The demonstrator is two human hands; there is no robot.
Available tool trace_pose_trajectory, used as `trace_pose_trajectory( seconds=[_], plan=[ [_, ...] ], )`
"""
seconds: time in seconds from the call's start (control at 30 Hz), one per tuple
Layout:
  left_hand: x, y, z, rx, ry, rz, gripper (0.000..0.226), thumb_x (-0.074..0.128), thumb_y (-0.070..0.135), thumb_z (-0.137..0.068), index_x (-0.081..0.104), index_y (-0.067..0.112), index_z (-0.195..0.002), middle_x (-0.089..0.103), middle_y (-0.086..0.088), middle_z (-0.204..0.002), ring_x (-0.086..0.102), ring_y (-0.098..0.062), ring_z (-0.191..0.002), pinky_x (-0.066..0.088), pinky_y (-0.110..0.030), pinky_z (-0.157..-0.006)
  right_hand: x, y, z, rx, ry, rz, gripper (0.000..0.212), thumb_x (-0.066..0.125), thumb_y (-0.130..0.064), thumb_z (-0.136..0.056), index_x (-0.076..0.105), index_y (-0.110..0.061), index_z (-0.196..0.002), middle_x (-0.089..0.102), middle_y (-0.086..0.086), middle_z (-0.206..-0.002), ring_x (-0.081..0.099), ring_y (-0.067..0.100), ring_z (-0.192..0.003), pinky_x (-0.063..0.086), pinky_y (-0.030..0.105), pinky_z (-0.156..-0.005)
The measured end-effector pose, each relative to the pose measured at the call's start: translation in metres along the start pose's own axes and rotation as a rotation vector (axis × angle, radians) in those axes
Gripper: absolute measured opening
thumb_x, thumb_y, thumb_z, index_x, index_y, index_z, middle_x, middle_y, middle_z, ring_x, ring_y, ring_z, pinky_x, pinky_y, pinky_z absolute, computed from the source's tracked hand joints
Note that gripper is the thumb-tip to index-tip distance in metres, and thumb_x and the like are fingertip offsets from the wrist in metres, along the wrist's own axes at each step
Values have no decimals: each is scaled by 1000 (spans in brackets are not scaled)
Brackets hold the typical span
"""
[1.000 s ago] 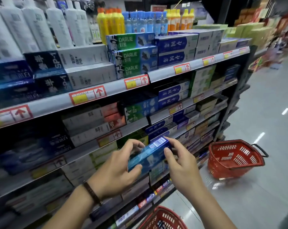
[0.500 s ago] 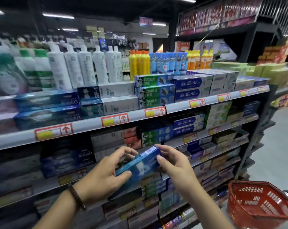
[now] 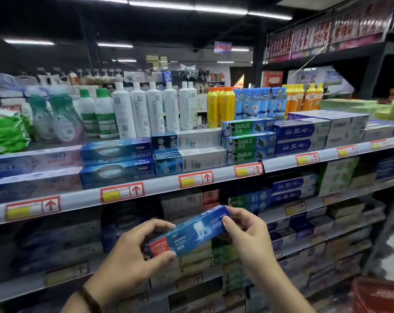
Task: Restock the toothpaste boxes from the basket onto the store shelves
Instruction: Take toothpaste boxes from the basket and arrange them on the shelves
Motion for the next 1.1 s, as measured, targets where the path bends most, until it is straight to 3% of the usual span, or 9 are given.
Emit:
trace_pose_trajectory(
  seconds=[0.1, 0.17, 0.33, 0.53, 0.67, 0.73, 0.87, 0.97, 1.1],
  plan=[
    [-16, -15, 11, 42, 46, -22, 72, 96, 34, -73, 61, 50, -133, 64, 23, -135, 66, -3, -118, 59, -23, -92, 16, -2, -7, 32, 37, -48, 15, 68, -6, -101, 78, -15, -108, 81, 9, -103, 77, 29, -104, 65, 44, -87],
    [-27, -25, 16, 73, 140, -13, 77, 97, 27, -70, 61, 49, -134, 64, 17, -135, 67, -7, -118, 60, -23, -89, 27, -3, -12, 41, 38, -55, 13, 70, -8, -101, 79, -14, -107, 81, 9, -104, 77, 30, -104, 63, 52, -94],
    [-51, -46, 25, 53, 386, 272, 69, 87, -8, -72, 70, 41, -118, 75, 3, -120, 75, -18, -107, 62, -28, -88, 57, -12, -17, 84, 26, -137, 10, 67, -4, -101, 77, -6, -102, 81, 11, -97, 79, 29, -96, 64, 53, -90],
    [-79, -59, 28, 95, 600, 414, 46, 81, 6, -68, 70, 36, -101, 77, 4, -122, 75, -17, -110, 62, -28, -88, 95, -30, -23, 62, -47, -182, 13, 67, -8, -102, 78, -1, -101, 81, 16, -99, 79, 32, -99, 65, 49, -86],
    [-99, -78, 25, 82, 698, 432, 45, 82, 8, -70, 74, 38, -102, 79, 0, -113, 76, -19, -103, 60, -22, -88, 116, -39, -27, 1, -74, -169, 16, 74, -17, -97, 81, -2, -97, 81, 15, -99, 79, 32, -99, 64, 47, -87],
    [-101, -82, 23, 103, 744, 467, 42, 80, 5, -69, 76, 28, -104, 80, -1, -111, 77, -19, -102, 60, -21, -88, 123, -41, -30, -10, -85, -167, 16, 75, -20, -96, 83, -5, -96, 81, 14, -100, 78, 34, -101, 63, 50, -90],
    [-118, -73, 21, 169, 807, 499, 34, 78, 4, -68, 74, 10, -101, 80, 8, -109, 77, -11, -102, 59, -18, -88, 145, -45, -36, 49, -103, -306, 14, 63, 3, -99, 77, 6, -99, 79, 22, -99, 77, 35, -97, 60, 55, -93],
    [-134, -75, 18, 194, 852, 417, 32, 79, 1, -75, 76, 12, -105, 78, 4, -120, 74, -13, -112, 58, -24, -95, 156, -52, -40, 47, -137, -321, 19, 56, 13, -98, 72, 8, -107, 79, 24, -105, 77, 37, -99, 62, 48, -89],
    [-153, -72, 14, 209, 879, 272, 30, 79, 9, -83, 76, 22, -110, 74, 7, -126, 72, -17, -115, 60, -25, -93, 170, -63, -44, 3, -151, -299, 15, 61, 7, -100, 73, 5, -110, 80, 19, -103, 79, 30, -90, 62, 48, -90]
  ],
)
Point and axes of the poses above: each hand's wrist, its own z-axis away from the middle knuckle, its own x-axis out of the palm, y = z × x, the point moved 7 cm from there along -z, towards the middle knuckle
